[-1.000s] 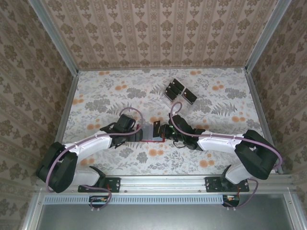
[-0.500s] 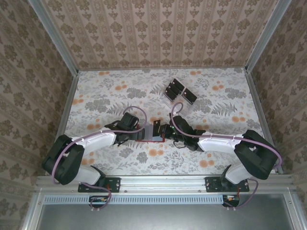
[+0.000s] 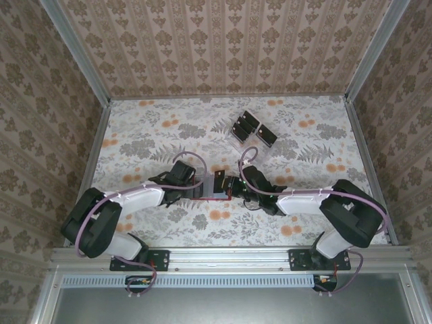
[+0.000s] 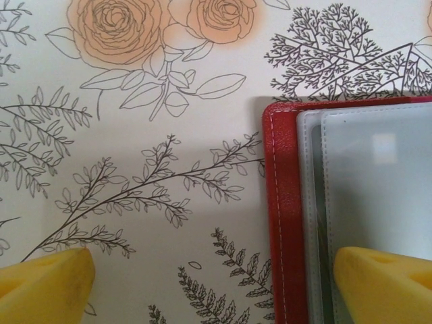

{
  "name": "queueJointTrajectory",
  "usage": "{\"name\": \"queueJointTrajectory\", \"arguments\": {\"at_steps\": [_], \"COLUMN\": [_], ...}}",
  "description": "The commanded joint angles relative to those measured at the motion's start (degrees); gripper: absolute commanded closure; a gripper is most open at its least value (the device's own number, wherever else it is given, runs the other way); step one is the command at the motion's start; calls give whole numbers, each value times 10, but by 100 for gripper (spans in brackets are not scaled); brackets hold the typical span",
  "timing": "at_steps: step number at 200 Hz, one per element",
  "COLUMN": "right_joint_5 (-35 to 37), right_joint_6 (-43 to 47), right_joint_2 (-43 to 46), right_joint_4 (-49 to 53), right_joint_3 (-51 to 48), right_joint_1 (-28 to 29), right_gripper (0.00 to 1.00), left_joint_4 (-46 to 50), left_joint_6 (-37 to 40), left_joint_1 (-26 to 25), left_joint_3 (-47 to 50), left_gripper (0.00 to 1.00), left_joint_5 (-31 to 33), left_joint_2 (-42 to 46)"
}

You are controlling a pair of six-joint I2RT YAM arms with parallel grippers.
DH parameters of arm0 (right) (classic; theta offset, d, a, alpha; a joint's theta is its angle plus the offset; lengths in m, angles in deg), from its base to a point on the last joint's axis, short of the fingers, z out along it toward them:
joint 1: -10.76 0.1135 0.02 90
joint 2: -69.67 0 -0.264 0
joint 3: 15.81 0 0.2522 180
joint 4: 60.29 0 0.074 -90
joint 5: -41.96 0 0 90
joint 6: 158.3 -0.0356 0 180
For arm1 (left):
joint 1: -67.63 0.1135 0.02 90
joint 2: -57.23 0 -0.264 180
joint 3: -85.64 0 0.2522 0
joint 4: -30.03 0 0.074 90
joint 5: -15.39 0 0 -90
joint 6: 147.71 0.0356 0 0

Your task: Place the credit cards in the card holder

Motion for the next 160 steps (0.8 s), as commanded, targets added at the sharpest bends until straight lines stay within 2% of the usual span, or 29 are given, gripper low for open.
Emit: {"name": "queueJointTrajectory", "arguments": {"at_steps": [1, 160], "right_joint_5": [-10, -18], "right_joint_6": [-7, -40], "right_joint_2": [-15, -96], "right_joint_4": [-49, -199], "right_joint_3": [-12, -41], "right_joint_1": [-3, -3], "right_gripper": [100, 100], "left_joint_4": [17, 13], "left_joint_6": [-16, -21], "left_joint_1": [-3, -3], "left_joint_3": [19, 29], "left_gripper": [0, 0], "left_joint_5": [19, 18], "left_joint_2": [7, 6]}}
